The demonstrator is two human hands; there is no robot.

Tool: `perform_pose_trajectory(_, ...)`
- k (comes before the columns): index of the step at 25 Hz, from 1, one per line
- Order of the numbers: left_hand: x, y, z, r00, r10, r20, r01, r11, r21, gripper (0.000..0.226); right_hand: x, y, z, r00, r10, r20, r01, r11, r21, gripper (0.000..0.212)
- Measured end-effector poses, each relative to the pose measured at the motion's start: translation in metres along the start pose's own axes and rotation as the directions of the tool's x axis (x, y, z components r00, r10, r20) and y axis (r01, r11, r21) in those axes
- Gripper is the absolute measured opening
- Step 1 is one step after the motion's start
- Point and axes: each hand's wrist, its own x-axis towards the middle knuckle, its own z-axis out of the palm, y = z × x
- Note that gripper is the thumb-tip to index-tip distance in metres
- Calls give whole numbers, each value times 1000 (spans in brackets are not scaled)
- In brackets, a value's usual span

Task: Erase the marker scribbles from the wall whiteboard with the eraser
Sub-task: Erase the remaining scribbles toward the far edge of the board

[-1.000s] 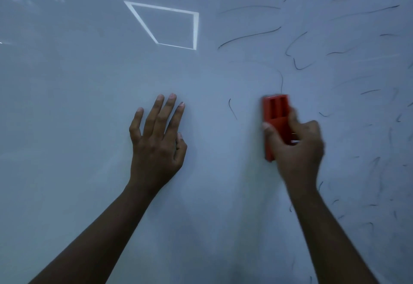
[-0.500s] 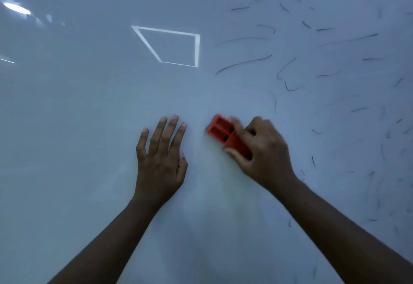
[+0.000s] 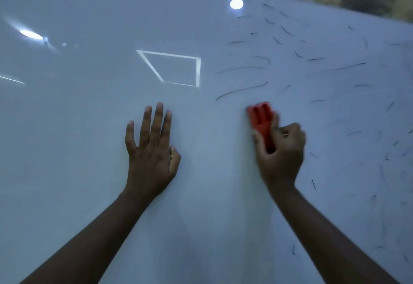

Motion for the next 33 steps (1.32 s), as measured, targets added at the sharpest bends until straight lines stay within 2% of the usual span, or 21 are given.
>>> perform_pose_trajectory(2, 29, -8, -1, 999, 34, 5, -34, 999, 16, 79, -25, -23, 9, 950, -307, 65, 302, 950, 73, 58)
perform_pose_trajectory(4, 60, -18, -2, 998, 68, 5, -68, 997, 28, 78, -33, -37, 18, 836, -542, 83, 531, 838, 123, 56)
perform_pose_trajectory(6, 86, -29, -3, 998, 63, 6, -63, 997, 32, 77, -23, -42, 25, 760, -648, 56, 636, 759, 140, 53)
perform_pose_trajectory(10, 95, -35, 2, 999, 26, -24, -26, 1000, 18, 73, 20, -33, 35, 726, -688, 3, 676, 714, 180, 49)
perform_pose_trajectory(12, 93, -35, 5, 998, 34, -45, -34, 999, 9, 72, 51, -18, 36, 755, -655, -36, 649, 739, 180, 46)
perform_pose_trajectory(13, 93, -35, 6, 998, 36, -53, -36, 999, 2, 72, 65, -9, 36, 797, -601, -65, 603, 781, 164, 45)
perform_pose_trajectory(14, 93, -36, 6, 998, 34, -60, -34, 999, -5, 71, 78, 1, 35, 857, -504, -104, 515, 845, 144, 44)
perform_pose_trajectory(16, 93, -35, 5, 997, 33, -67, -33, 999, -8, 70, 96, 15, 34, 961, -202, -191, 231, 962, 145, 45)
perform_pose_trajectory(18, 91, -33, 5, 997, 32, -69, -32, 999, -7, 70, 99, 13, 36, 974, 48, -220, -5, 981, 194, 47)
perform_pose_trajectory(19, 90, -32, 4, 997, 31, -70, -31, 999, -6, 70, 98, 6, 39, 968, 109, -225, -63, 977, 206, 48)
perform_pose_trajectory(21, 90, -33, 5, 997, 33, -74, -33, 999, -1, 70, 91, -14, 44, 967, 133, -218, -88, 975, 205, 51)
perform_pose_trajectory(23, 90, -31, 5, 996, 35, -82, -34, 999, 4, 70, 80, -36, 47, 987, 45, -157, -15, 982, 187, 56)
perform_pose_trajectory(26, 91, -32, 6, 995, 34, -89, -34, 999, 0, 70, 59, -65, 50, 973, -228, -26, 228, 951, 208, 65)
perform_pose_trajectory(28, 91, -32, 6, 995, 37, -90, -38, 999, -4, 70, 48, -75, 52, 881, -471, 56, 444, 861, 249, 67)
perform_pose_trajectory(30, 91, -32, 4, 996, 41, -84, -42, 999, -10, 70, 43, -77, 53, 734, -671, 105, 625, 728, 282, 62)
perform_pose_trajectory(32, 93, -32, 3, 995, 40, -88, -41, 999, -11, 69, 49, -71, 54, 620, -774, 132, 723, 628, 287, 56)
perform_pose_trajectory(33, 93, -32, 3, 995, 37, -96, -39, 999, -14, 69, 57, -67, 53, 589, -796, 137, 748, 602, 281, 55)
